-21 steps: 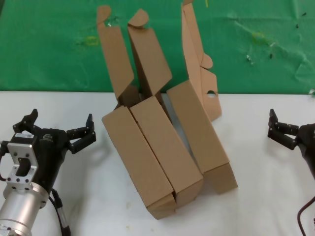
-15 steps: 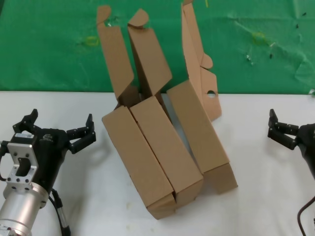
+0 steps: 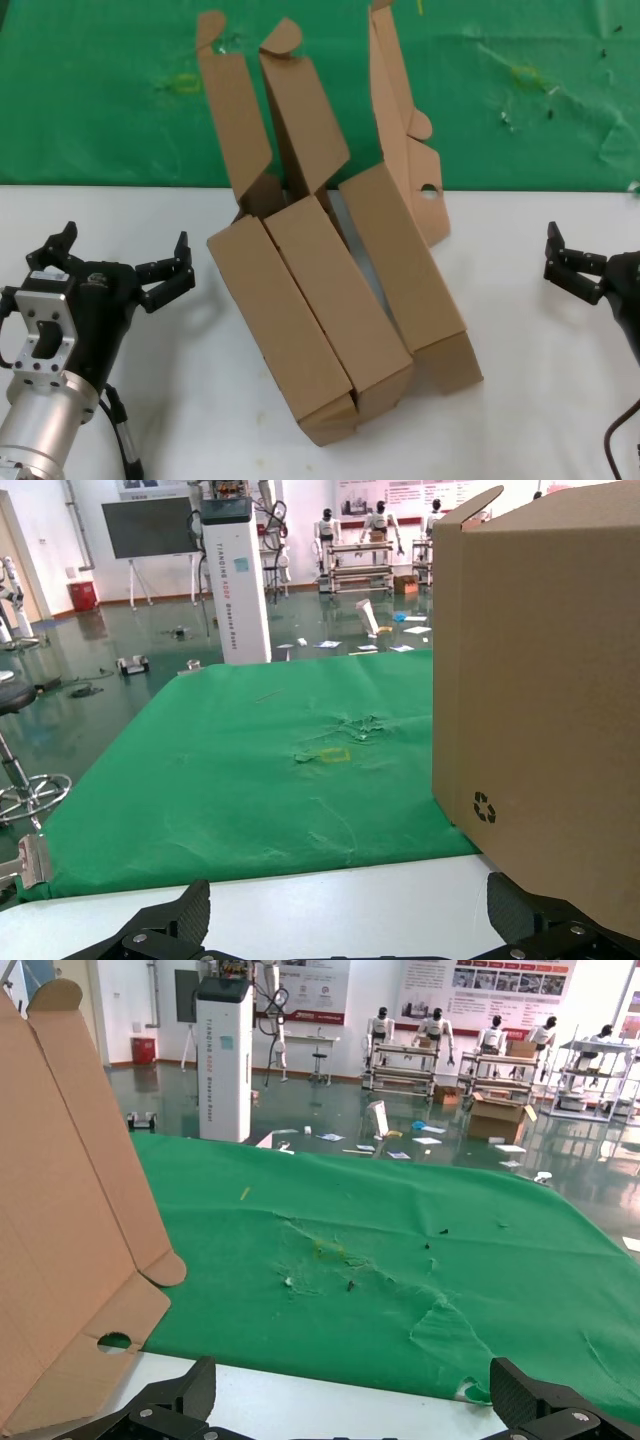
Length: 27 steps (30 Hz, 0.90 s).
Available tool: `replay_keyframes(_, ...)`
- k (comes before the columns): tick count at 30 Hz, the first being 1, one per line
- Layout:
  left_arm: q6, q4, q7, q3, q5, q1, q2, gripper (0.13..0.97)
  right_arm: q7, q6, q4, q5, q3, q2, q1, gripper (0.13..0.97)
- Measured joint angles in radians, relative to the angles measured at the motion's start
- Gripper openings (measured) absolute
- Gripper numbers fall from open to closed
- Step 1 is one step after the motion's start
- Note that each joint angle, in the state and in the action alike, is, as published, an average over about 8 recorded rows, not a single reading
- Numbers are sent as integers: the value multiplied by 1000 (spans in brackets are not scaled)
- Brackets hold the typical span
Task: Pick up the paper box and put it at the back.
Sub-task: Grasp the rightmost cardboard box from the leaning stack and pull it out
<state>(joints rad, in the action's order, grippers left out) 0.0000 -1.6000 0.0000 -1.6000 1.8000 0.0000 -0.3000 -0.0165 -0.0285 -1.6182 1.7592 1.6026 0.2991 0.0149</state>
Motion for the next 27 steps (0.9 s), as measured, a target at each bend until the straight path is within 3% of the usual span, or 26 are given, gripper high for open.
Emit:
replay_keyframes(7, 0, 0, 0, 0, 0, 0, 0, 957, -7, 20, -54, 17, 4, 41, -29, 966)
replay_keyframes(11, 0, 0, 0, 0, 0, 0, 0, 937, -20, -31, -79, 50, -34, 60, -51, 966)
replay_keyframes(21, 0, 0, 0, 0, 0, 0, 0, 881, -23, -323, -74, 208, -180, 138, -83, 966)
replay_keyframes(27, 0, 0, 0, 0, 0, 0, 0, 772, 16, -549, -41, 303, -230, 211, -97, 966)
